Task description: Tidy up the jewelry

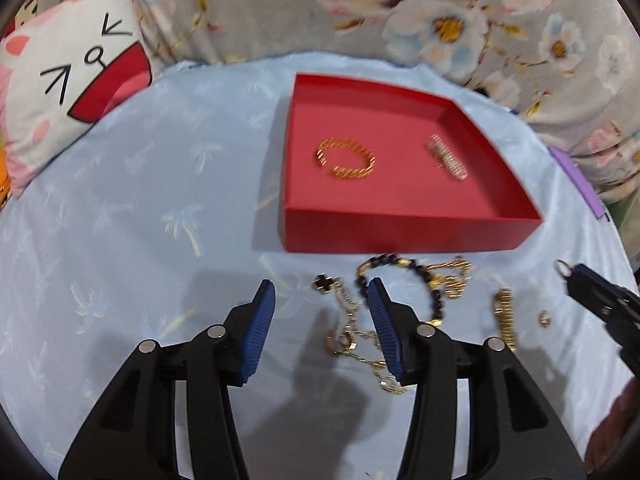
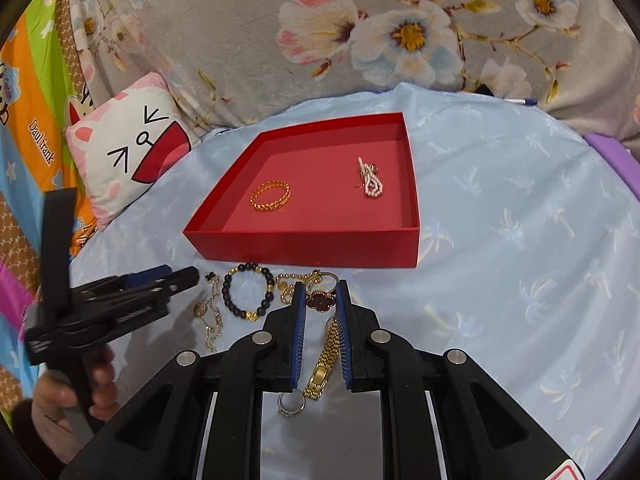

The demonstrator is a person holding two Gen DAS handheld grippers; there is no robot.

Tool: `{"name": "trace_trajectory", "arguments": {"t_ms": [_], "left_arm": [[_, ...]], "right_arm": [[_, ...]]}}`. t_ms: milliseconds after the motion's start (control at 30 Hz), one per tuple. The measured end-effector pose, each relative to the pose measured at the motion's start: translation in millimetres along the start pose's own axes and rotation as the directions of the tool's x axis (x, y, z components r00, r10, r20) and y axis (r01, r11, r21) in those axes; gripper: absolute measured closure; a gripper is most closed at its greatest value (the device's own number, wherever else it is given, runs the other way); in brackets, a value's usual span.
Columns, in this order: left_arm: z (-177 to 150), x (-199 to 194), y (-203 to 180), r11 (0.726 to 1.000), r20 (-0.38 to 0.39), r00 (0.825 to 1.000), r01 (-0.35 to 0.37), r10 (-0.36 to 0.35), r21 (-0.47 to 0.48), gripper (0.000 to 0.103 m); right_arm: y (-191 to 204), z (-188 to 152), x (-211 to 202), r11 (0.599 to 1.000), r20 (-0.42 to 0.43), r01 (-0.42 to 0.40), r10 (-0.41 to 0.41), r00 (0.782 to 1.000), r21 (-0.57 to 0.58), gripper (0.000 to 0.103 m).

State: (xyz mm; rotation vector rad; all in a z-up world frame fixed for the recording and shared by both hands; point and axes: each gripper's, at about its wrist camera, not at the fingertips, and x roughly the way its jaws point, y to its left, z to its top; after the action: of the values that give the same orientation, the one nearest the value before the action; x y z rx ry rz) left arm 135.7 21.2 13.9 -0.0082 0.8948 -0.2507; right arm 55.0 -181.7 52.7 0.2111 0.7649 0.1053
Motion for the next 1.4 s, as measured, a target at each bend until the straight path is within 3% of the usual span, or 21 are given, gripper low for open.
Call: {"name": "trace_trajectory", "arguments": {"t_ms": [400, 533, 800, 1067, 1267, 1400], "left_arm": [[2.9, 30.1, -9.8, 0.994, -0.007, 0.999, -0.047, 0.048, 0.096, 0.058], [1.0, 29.2, -11.7, 0.992, 0.012, 0.998, -0.059, 0.058, 0.114, 0.088], [-2.8, 22.4, -8.4, 0.995, 0.007, 1.000, -0.013, 0.013, 0.094, 0.090], [18.6, -39.6, -9.7, 0.993, 0.071, 0.991, 0.108, -0.111, 0.048, 0.090], [60.0, -106.9, -25.8, 0.974, 0.178, 0.958, 0.213, -0.224, 0.077, 0.090], [90.6, -136.4, -41.7, 0.969, 0.256, 0.937, 0.215, -0.239, 0.119, 0.090]], "right_arm": [[-2.6, -4.3, 6.8, 1.000, -0.009, -0.008, 0.008, 1.000, 0.010, 0.089], [-3.5, -4.7, 9.6, 1.000, -0.013, -0.005, 0.005, 1.000, 0.011, 0.089], [-3.2, -4.6, 12.2, 1.000, -0.014, -0.003, 0.003, 1.000, 0.010, 0.089], [0.4, 2.8, 0.9, 1.000, 0.012, -0.007, 0.007, 1.000, -0.002, 0.089], [4.2, 20.8, -14.7, 1.000, 0.052, -0.012, 0.013, 0.999, -0.017, 0.089], [6.5, 42.5, -23.5, 0.999, 0.089, -0.008, 0.011, 0.996, -0.035, 0.089]]}}
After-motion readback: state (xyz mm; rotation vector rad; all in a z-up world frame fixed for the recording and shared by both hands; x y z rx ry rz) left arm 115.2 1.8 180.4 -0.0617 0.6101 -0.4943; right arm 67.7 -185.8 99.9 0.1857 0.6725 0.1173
